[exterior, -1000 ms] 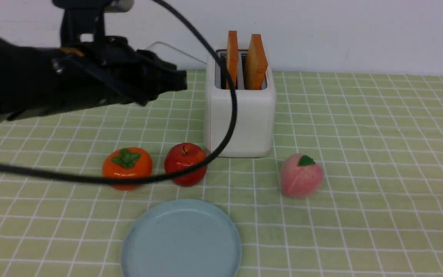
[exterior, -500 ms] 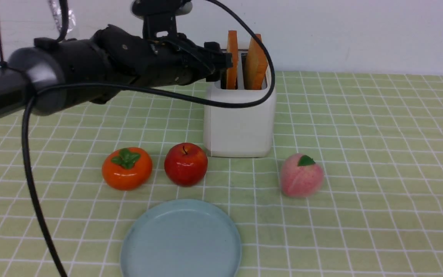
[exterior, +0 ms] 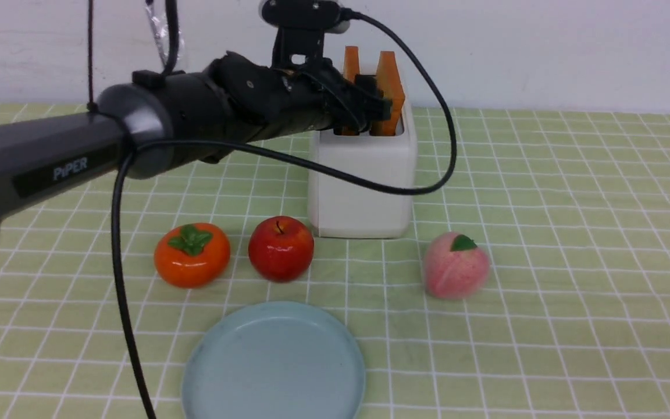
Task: Take toasted bread from bread machine on green coffee tablecloth place on plate.
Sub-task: 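Reach for a toast slice standing in the toaster with the left gripper, then place the slice of bread on the plate with the left gripper, then grasp the toast slice in the toaster and pull it up out of the slot with the right gripper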
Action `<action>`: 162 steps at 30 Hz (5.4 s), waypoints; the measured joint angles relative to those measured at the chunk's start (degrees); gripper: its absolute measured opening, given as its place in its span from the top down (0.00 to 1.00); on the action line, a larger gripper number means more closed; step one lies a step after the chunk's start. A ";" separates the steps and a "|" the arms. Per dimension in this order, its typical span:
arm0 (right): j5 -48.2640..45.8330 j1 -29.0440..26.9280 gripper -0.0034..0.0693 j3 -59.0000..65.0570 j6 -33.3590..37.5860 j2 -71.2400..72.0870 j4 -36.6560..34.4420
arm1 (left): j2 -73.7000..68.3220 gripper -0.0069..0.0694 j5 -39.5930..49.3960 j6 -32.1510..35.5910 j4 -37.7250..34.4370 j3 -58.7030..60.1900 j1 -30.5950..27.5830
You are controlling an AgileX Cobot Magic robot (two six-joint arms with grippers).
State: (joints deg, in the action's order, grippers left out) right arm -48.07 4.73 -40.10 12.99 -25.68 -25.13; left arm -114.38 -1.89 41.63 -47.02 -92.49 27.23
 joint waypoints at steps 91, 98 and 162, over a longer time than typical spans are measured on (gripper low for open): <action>-10.35 0.00 0.88 0.00 0.02 6.34 -4.50 | 19.34 0.70 39.36 -22.01 6.55 30.13 -7.60; -10.35 0.00 0.89 0.00 0.02 6.34 -4.50 | 19.76 0.34 41.66 -22.01 15.92 30.32 -7.60; 14.12 17.27 0.40 -68.29 -5.47 -85.99 4.67 | 110.80 0.93 21.63 -30.86 22.52 75.32 -7.60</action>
State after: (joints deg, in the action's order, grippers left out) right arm -33.95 22.00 -108.39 7.53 -111.67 -20.46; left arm -3.58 19.74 10.77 -24.50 -17.17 19.62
